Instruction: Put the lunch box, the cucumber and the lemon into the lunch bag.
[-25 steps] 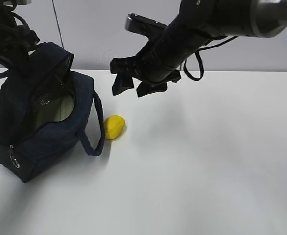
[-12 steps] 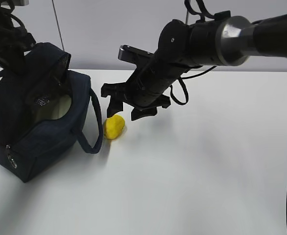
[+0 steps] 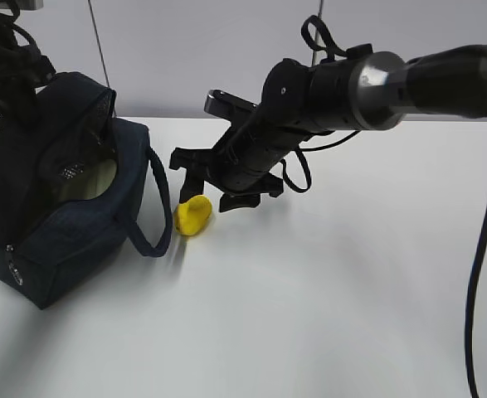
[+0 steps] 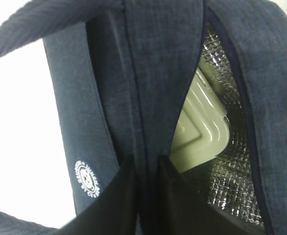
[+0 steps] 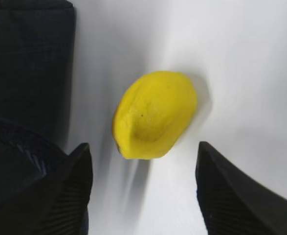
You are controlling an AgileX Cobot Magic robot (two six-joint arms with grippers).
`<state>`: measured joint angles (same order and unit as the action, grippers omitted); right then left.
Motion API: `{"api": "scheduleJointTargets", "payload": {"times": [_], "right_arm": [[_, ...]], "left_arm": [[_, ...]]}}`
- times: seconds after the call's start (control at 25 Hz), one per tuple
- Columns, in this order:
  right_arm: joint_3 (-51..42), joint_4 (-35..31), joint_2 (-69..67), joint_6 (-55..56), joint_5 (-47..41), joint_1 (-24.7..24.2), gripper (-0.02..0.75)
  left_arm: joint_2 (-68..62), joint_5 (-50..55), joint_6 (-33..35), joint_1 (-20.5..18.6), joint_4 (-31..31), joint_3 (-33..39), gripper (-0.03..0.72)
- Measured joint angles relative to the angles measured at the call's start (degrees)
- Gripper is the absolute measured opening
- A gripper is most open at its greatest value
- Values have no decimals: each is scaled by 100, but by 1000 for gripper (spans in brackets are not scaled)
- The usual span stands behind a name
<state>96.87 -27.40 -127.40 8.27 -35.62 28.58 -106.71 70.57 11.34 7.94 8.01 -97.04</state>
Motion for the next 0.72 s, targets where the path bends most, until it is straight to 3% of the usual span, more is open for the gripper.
{"api": "scheduleJointTargets", "payload": {"times": [0.72], "right_arm": [[0,-816,-463,122,848,10,494]], "left_arm": [[0,0,4,0,96,0,58]]}}
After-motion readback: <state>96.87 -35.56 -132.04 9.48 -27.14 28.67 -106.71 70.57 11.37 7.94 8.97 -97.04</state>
